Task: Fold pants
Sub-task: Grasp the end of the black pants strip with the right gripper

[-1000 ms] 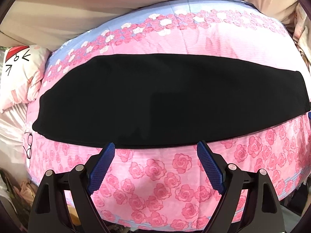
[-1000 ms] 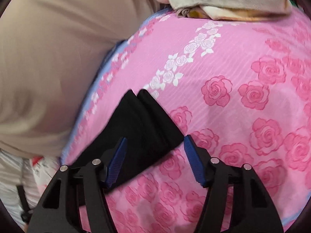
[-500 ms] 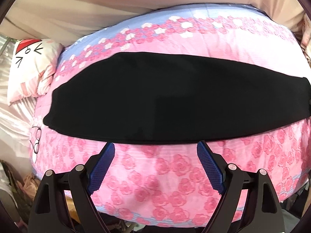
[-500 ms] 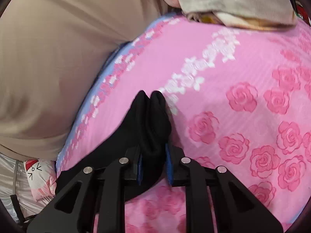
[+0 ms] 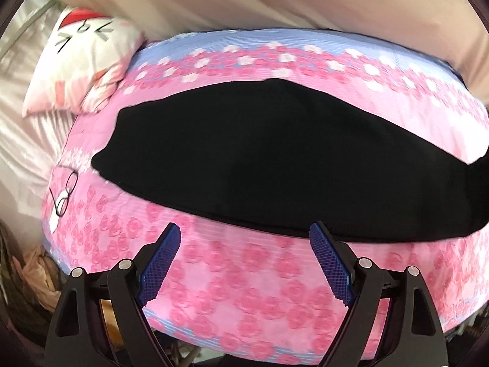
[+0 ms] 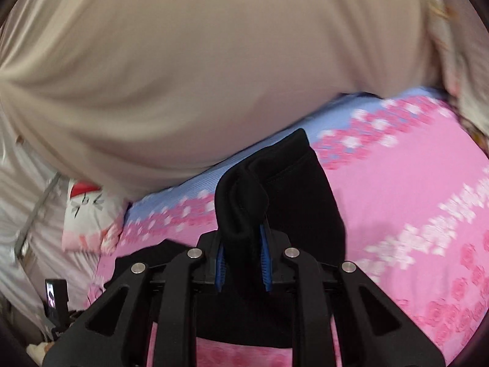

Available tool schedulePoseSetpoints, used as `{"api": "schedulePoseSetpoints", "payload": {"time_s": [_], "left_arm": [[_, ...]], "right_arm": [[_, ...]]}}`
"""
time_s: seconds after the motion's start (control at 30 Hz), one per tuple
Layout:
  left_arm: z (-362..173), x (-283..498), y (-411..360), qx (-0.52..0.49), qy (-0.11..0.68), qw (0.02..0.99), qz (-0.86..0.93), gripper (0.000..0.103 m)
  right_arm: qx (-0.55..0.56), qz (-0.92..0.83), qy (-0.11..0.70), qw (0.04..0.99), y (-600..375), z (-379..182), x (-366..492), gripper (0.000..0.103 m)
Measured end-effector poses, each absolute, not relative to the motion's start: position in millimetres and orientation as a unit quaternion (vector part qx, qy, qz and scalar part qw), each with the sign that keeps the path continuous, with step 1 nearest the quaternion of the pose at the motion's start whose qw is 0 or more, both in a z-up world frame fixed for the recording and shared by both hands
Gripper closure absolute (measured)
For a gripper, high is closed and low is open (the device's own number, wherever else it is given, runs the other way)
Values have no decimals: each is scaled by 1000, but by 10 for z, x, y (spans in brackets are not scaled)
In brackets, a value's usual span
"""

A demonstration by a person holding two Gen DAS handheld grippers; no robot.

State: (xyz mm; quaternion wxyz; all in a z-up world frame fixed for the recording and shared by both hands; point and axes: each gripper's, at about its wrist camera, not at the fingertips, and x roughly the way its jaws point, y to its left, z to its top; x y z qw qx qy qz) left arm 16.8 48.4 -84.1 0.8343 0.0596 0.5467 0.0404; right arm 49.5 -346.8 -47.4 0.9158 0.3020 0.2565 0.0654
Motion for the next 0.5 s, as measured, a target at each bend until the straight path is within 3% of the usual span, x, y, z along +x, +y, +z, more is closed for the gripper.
{"api": "schedulePoseSetpoints", "payload": {"time_s": [0.27, 0.5], "left_arm": [[-884, 260, 1422, 8, 540, 838, 71, 19], [-1004, 270, 2129, -29, 542, 834, 100, 19]], "right_arm": [[183, 163, 325, 913, -1844, -281, 1169, 85], [74, 203, 415, 884, -706, -825, 1519, 85]]}}
